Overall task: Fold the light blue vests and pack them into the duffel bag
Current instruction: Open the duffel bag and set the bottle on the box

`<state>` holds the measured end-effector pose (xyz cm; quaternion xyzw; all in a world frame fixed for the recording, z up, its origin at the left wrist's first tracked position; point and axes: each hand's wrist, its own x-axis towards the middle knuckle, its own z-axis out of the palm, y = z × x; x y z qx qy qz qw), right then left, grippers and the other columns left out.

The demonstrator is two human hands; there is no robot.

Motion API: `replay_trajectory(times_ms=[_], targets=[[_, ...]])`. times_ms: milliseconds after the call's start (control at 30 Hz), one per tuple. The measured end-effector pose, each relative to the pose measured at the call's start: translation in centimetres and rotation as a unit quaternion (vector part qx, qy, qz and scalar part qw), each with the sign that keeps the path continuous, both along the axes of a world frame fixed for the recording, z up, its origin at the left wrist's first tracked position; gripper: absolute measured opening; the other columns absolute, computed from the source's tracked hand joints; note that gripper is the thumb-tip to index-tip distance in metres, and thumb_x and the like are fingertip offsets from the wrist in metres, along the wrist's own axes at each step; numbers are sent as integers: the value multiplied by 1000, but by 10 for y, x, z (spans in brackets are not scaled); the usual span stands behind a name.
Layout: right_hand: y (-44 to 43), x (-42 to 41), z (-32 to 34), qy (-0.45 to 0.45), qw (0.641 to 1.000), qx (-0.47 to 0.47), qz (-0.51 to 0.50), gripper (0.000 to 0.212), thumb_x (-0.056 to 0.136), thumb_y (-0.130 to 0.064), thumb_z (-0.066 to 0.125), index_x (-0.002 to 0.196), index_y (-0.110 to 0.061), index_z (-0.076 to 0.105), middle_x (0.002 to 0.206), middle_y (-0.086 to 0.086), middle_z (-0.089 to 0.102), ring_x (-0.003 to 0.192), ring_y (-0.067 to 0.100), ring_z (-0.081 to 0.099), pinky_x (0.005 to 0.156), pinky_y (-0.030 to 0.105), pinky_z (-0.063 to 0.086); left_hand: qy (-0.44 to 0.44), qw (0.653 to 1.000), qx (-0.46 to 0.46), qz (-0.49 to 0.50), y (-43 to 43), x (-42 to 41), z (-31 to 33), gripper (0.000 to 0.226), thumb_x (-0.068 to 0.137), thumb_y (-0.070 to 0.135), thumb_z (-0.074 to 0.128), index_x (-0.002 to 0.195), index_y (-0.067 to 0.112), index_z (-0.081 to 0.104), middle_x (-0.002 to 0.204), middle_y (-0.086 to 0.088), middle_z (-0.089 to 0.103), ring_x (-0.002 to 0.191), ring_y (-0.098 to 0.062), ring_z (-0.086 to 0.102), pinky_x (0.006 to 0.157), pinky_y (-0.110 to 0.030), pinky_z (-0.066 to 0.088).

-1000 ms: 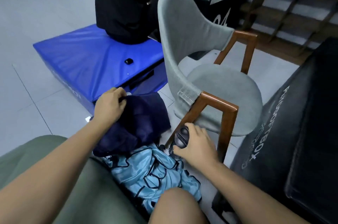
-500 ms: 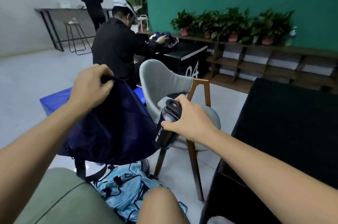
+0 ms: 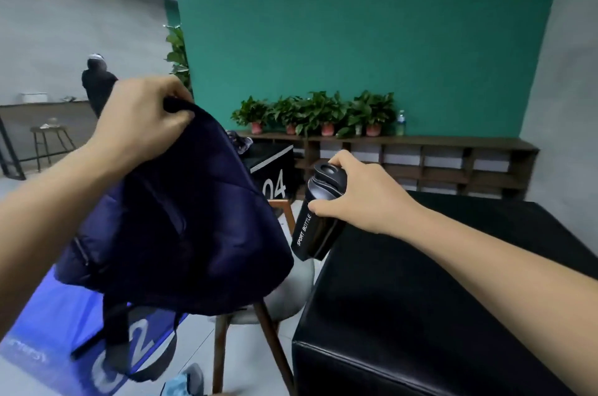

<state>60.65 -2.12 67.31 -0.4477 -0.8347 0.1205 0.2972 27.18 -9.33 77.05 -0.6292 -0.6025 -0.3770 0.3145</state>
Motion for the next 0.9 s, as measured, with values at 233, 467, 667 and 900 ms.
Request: replay_trajectory(times_ms=[233,467,667,900], targets=[[10,115,27,-8,995,24,-99,63,68,-70,80,113,-39,48,96,-9,71,78,16,70,73,45,63,0,995,27,-98,63,103,14,20,84,19,76,102,11,77,101,-16,77,99,-37,71,88,-42,51],[41,237,25,-34,972,28,-229,72,60,-76,75,115,-38,48,100,-6,70,86,19,68,78,44,62,-42,981,16,-187,137,215,3,20,85,14,78,105,11,77,103,-16,78,101,-35,71,92,-40,51],[81,330,4,-60,948,-4,-314,73,69,-68,80,124,-30,50,101,0,67,86,22,67,76,42,60,-62,970,33,-231,196,297,-13,19,86,18,71,104,12,76,104,-16,75,101,-37,68,93,-41,49],[140,410,-27,-91,918,-31,-384,78,74,-63,78,132,-21,49,99,3,65,83,25,64,58,33,44,-50,955,53,-289,245,385,-49,12,89,17,67,100,11,69,98,-13,67,95,-34,62,86,-42,45]])
